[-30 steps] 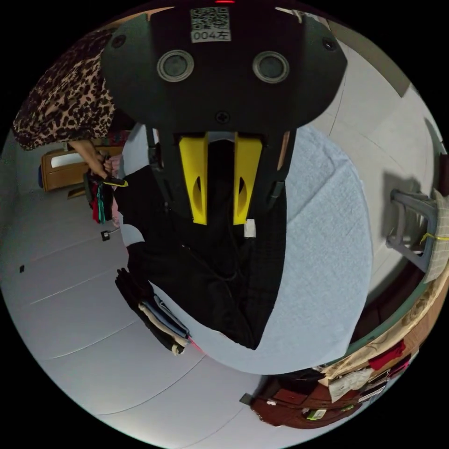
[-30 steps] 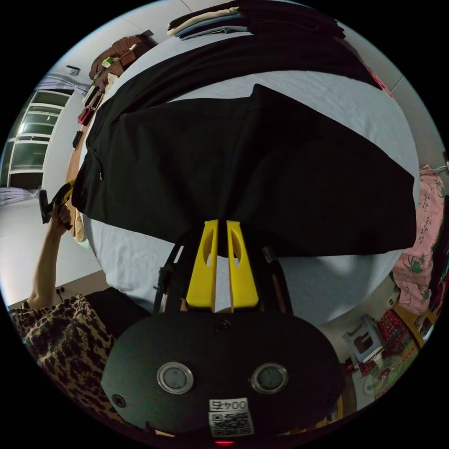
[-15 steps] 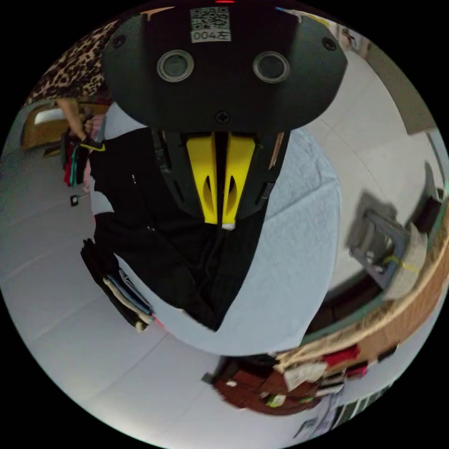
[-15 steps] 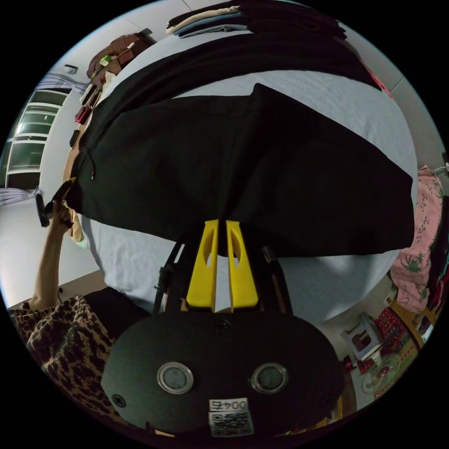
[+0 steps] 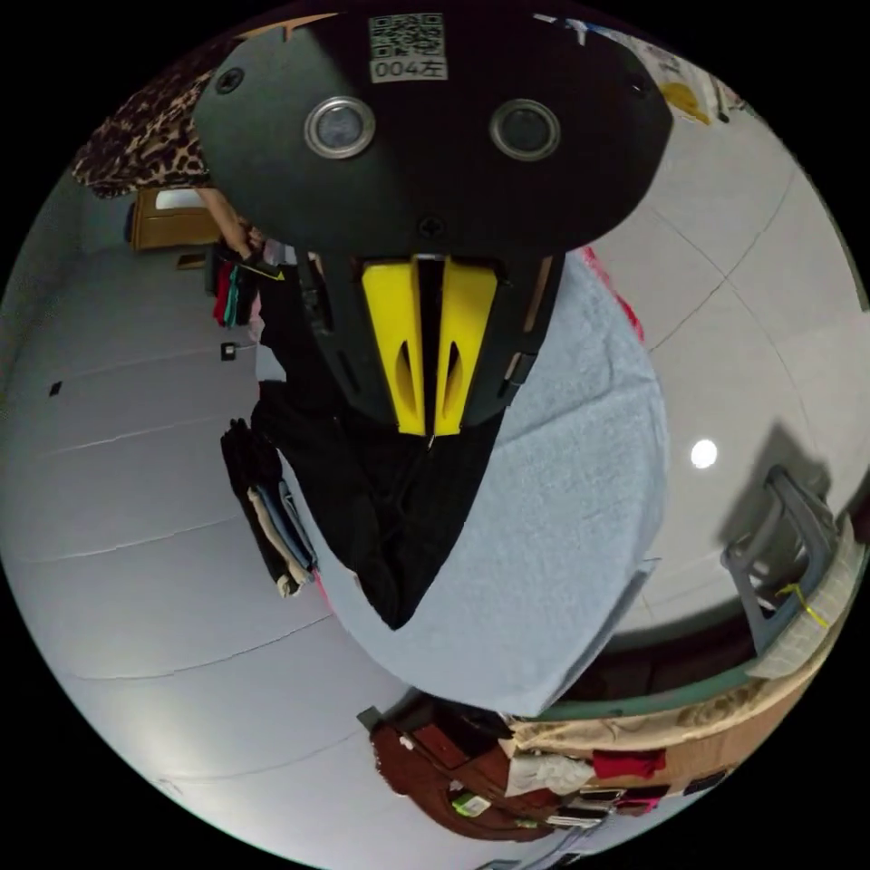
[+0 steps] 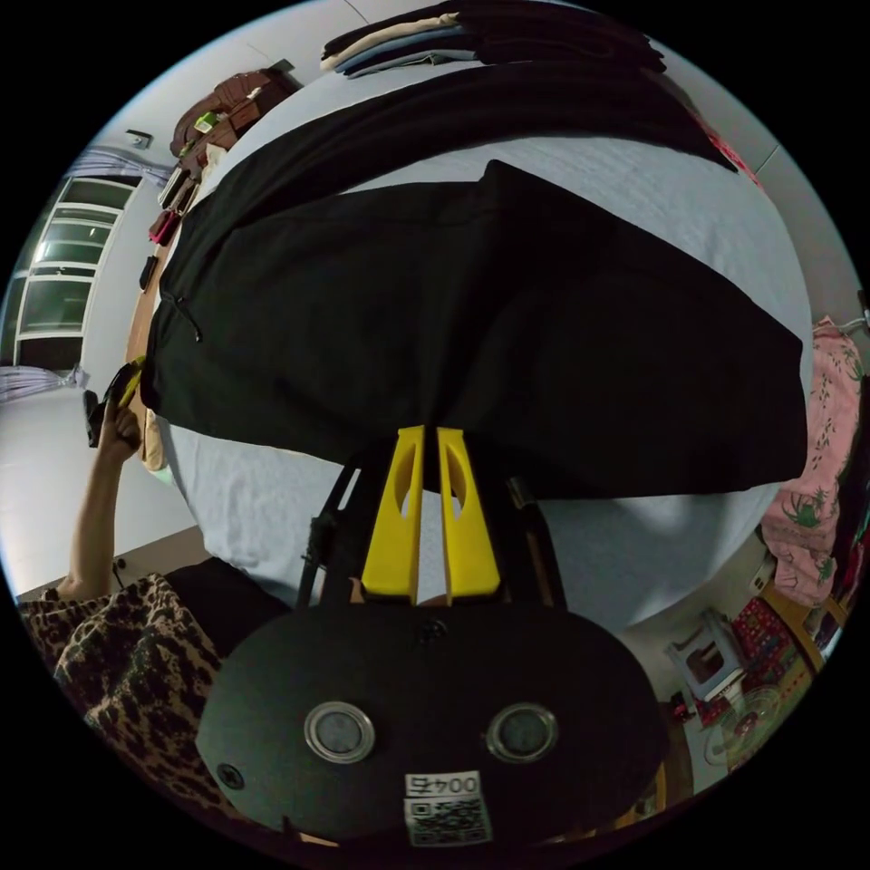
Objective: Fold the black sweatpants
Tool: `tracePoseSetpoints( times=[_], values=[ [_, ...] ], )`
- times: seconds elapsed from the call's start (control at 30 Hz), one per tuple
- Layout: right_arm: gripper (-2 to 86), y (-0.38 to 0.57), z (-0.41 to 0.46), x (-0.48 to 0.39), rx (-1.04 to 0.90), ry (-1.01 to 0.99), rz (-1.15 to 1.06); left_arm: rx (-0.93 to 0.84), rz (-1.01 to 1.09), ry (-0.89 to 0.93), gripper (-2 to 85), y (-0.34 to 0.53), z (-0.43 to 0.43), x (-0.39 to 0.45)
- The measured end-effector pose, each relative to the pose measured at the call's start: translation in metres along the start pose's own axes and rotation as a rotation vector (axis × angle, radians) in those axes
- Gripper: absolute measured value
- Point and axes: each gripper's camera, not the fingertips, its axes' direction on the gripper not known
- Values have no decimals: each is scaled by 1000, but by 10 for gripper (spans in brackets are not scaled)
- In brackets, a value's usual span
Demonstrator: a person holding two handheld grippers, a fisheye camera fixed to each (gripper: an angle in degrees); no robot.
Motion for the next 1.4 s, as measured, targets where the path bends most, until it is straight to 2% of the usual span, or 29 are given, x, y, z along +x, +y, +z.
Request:
tracePoseSetpoints(
  times=[0.17,0.4,0.5,0.7,0.77,0.87,1.1,1.23,1.4],
  values=[
    [36,9,-1,7,10,9,-9,107,-140,28,45,51,-38,-37],
    [35,20,-4,19,16,20,-20,88,-238,140,77,97,-11,-55],
    [34,25,-5,27,12,25,-24,80,-223,103,68,100,6,-48],
    [34,39,-8,46,25,32,-34,85,-144,-159,33,108,13,-13],
    [34,45,-9,55,31,29,-39,29,-219,-144,30,113,33,-32],
    [34,52,-11,67,34,27,-61,26,-212,-86,29,121,43,-37],
    [39,74,-17,104,87,-25,-85,93,-137,-169,32,173,49,-3],
    [83,108,-27,142,205,-216,-115,-25,18,-164,29,226,101,59],
    [86,163,-82,241,399,-143,-22,-238,170,-138,27,303,203,136]
  ],
)
